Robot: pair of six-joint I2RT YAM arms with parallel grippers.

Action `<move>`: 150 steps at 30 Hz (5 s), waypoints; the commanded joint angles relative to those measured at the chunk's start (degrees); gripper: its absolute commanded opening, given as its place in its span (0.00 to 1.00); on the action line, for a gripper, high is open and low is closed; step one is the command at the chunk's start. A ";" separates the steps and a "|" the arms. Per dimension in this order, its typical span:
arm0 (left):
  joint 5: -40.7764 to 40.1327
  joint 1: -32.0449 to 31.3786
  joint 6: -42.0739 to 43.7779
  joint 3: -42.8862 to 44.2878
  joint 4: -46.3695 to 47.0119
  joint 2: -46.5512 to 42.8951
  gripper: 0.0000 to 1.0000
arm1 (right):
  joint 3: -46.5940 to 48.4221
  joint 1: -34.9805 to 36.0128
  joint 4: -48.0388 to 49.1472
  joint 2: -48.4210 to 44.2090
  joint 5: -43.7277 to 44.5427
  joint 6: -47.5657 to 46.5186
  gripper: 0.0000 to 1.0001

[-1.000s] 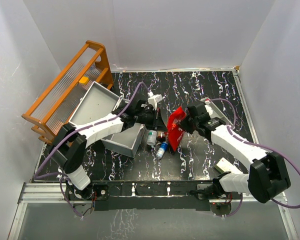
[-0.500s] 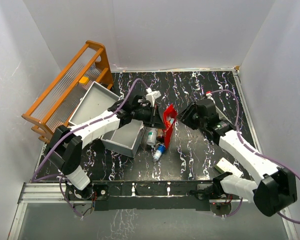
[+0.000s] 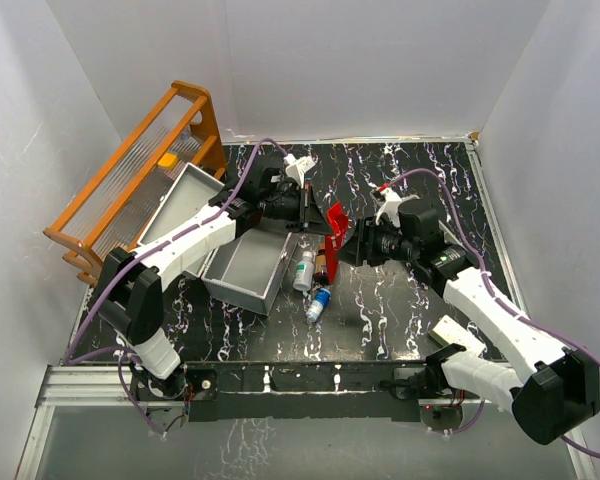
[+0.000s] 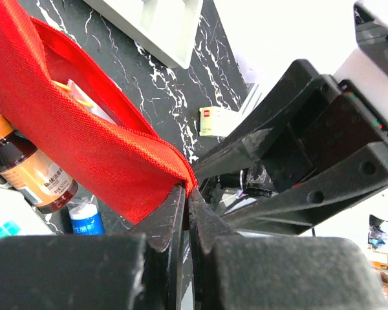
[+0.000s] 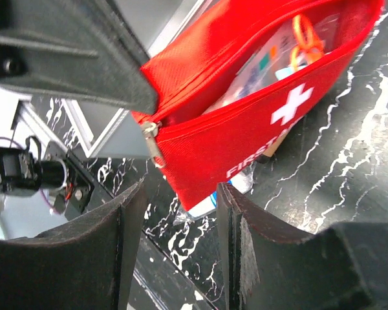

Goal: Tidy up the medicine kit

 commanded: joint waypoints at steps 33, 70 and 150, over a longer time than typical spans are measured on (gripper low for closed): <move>3.12 0.35 2.41 1.79 -1.04 0.62 0.00 | 4.37 0.58 8.83 8.27 -9.13 -0.61 0.33; 4.15 0.37 19.12 0.81 -7.95 -0.97 0.00 | 4.68 0.84 4.03 9.66 -2.27 7.16 0.00; 13.55 0.98 17.76 5.08 -15.25 3.27 0.00 | -18.10 -0.87 41.64 -5.03 21.36 5.14 0.00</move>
